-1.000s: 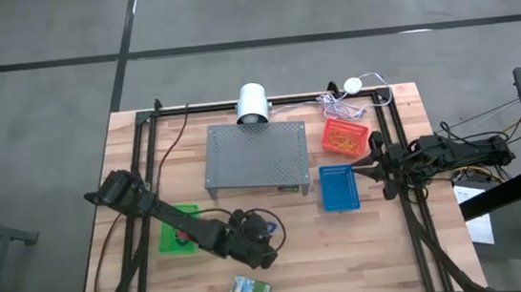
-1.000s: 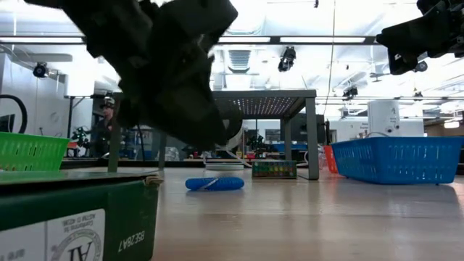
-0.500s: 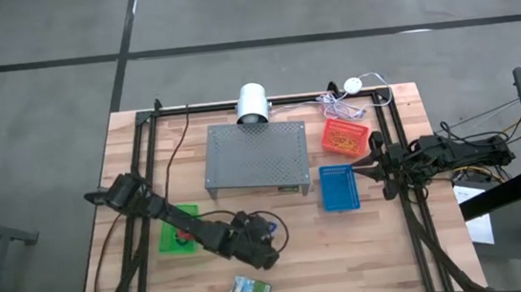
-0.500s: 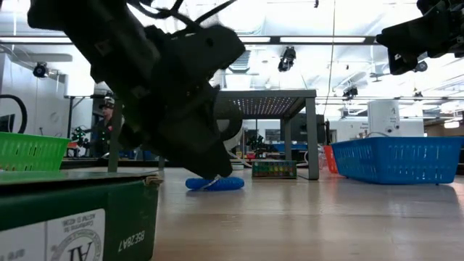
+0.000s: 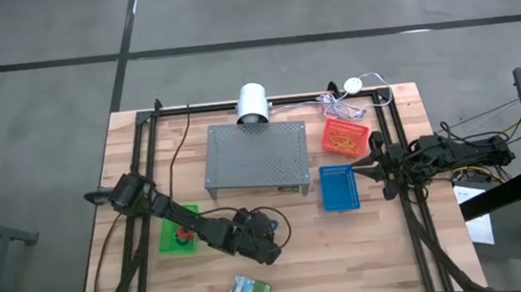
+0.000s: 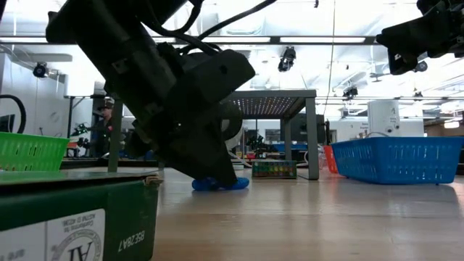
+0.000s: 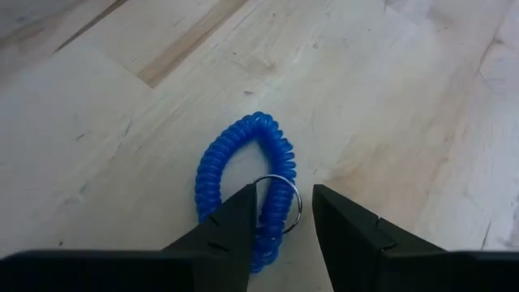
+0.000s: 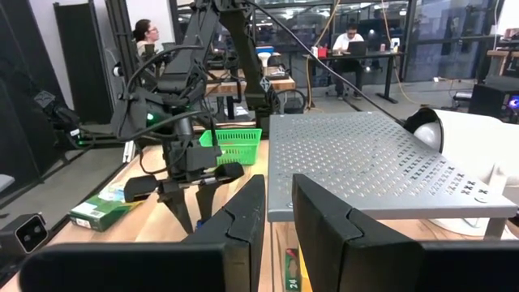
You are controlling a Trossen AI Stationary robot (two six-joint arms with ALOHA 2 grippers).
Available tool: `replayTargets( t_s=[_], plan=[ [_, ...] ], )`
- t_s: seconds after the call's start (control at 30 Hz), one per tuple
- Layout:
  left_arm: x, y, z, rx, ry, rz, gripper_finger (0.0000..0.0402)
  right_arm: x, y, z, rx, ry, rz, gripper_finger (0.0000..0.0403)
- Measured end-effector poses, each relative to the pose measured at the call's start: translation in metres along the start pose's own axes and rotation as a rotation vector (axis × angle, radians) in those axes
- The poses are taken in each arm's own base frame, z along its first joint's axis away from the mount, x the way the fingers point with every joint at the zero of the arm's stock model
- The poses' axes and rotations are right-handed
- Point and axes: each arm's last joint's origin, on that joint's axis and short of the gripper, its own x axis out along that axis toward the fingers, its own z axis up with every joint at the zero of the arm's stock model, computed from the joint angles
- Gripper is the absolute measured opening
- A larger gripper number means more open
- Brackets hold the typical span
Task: Pick & Place Office Desk Supplies
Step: Put the blue spring keychain into the green bin
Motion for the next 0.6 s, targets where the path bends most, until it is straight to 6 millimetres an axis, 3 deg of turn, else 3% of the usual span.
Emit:
replayTargets(
  t_s=[0.6],
  plan=[
    [0.0004,0.0012,-0.0010,-0.002,0.010,0.004,0.0034,0.0000,0.0000,-0.0001,0.000,0.000,0.000,0.0063]
  ],
)
